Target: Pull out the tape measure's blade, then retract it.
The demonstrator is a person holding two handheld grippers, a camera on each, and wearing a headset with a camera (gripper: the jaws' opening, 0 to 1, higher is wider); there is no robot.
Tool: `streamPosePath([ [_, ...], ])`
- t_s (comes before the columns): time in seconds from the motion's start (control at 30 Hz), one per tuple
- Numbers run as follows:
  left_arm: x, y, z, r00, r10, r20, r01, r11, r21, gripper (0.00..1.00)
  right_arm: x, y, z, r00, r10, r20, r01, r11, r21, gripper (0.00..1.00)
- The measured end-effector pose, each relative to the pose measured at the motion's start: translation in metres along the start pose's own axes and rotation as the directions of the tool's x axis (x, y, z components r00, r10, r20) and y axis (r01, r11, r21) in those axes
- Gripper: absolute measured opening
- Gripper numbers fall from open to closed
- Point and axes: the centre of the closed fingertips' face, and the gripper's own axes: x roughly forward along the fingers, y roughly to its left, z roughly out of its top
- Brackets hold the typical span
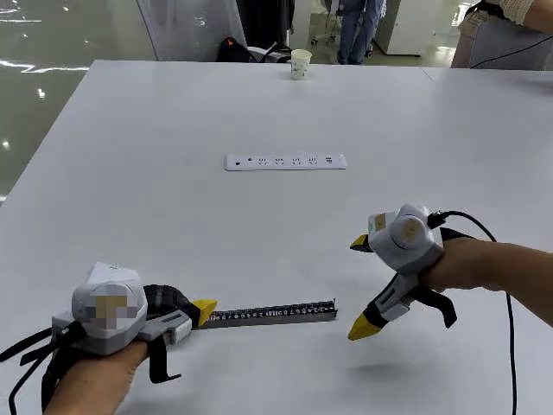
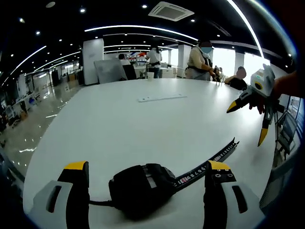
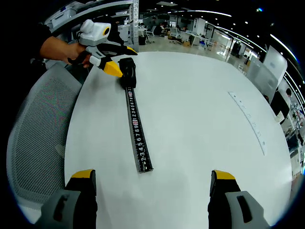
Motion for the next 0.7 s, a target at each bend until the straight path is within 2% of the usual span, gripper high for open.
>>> streamPosePath([
  [0.03,0.000,0.002,0.002,0.9996,0.018,0.022,-0.018,1.000,0.007,0.99,0.002,0.000,0.000,1.0000,0.001,-0.001,-0.001,1.000,0.000,0.99],
  [0.13,0.001,0.007,0.002,0.9970,0.064,0.045,-0.062,0.997,-0.037,0.99,0.006,-0.003,0.003,1.0000,-0.007,-0.002,0.007,1.000,-0.004,0.99],
  [0.27,0.002,0.013,-0.001,0.9899,0.126,0.064,-0.122,0.990,-0.066,0.99,0.011,-0.002,0.006,1.0000,-0.001,-0.007,0.001,1.000,0.003,0.99],
  [0.43,0.005,0.011,-0.005,0.9869,0.136,0.087,-0.129,0.988,-0.082,0.99,0.017,0.000,0.002,0.9994,0.011,-0.032,-0.011,1.000,-0.005,0.99],
  [0.63,0.007,0.009,-0.014,0.9854,0.148,0.085,-0.139,0.985,-0.097,0.99,0.023,0.000,0.001,0.9989,0.017,-0.045,-0.017,1.000,-0.002,0.99],
  [0.7,0.006,0.008,-0.014,0.9847,0.141,0.102,-0.131,0.986,-0.103,0.99,0.024,0.000,0.000,0.9984,0.024,-0.051,-0.025,1.000,-0.007,0.99],
])
